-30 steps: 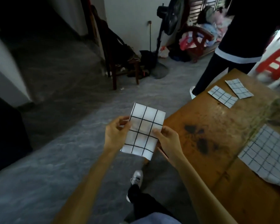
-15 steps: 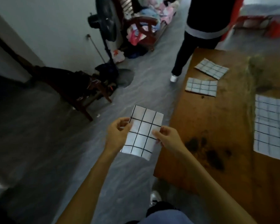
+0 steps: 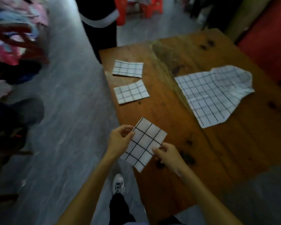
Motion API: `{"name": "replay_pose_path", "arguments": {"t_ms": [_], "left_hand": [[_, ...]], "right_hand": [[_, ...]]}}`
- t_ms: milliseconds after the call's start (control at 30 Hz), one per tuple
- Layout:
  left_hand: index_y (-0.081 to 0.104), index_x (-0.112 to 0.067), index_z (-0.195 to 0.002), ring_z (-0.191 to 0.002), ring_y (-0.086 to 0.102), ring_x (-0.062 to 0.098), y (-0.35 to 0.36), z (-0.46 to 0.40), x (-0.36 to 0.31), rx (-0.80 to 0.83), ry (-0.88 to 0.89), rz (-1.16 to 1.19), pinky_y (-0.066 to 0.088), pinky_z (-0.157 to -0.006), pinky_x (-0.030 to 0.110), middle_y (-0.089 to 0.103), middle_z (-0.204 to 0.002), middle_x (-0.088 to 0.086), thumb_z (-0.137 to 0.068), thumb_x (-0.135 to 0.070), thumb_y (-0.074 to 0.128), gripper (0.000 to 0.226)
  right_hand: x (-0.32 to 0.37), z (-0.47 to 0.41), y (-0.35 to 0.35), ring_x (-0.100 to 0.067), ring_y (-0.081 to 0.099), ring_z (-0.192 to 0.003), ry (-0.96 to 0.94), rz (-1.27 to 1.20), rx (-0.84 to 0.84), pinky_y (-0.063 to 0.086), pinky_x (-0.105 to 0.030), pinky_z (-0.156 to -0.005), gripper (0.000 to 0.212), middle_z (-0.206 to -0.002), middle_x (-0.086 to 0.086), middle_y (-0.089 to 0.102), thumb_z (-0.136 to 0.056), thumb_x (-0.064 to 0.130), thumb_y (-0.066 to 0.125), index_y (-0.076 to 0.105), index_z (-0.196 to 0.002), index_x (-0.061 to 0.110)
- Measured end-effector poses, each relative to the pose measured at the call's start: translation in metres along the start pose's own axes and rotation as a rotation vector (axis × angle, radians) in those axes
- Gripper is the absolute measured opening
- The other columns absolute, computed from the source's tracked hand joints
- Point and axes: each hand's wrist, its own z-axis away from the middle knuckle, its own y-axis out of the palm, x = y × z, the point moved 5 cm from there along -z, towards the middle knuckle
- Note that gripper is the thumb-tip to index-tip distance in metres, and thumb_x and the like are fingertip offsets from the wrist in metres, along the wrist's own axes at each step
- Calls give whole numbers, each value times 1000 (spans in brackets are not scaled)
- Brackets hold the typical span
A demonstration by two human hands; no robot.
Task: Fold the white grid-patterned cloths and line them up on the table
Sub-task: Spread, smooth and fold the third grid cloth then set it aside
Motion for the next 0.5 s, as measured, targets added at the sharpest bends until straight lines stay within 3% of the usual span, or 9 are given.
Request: {"name": "replay_pose_path", "arguments": {"t_ms": [133,267,400,500], "left_hand": [[67,-19,-105,-91,62,4,15,-65,12,223,59,-60,51,-79,20,66,-99,-8,-88,-17,65,17],[67,-15,-106,-88,61,2,26,-123,20,358,108,-114,46,-73,9,66,-97,-7,-89,-14,64,17],[67,-19,-102,-84,60,6,43,-171,28,426,153,-213,42,-71,7,65,-92,-8,-88,-16,65,14],[65,-17,-108,-86,57,2,56,-192,30,451,205,-316,38,-65,2,64,-95,-9,-90,-20,63,17]], "right_hand": [[-4,-22,11,-28,67,-85,117,-86,-125,50,-34,-68,35,-96,-17,68,-95,32,59,59,-100,-2],[3,-57,20,-19,64,-72,216,-136,-245,49,-31,-63,37,-93,-19,69,-96,29,59,60,-103,-7],[5,-87,27,-23,64,-76,272,-220,-342,50,-34,-66,25,-94,-17,69,-97,28,58,62,-103,3],[1,-95,28,-16,67,-82,336,-306,-441,54,-32,-71,26,-101,-2,68,-97,29,57,55,-120,19]]}}
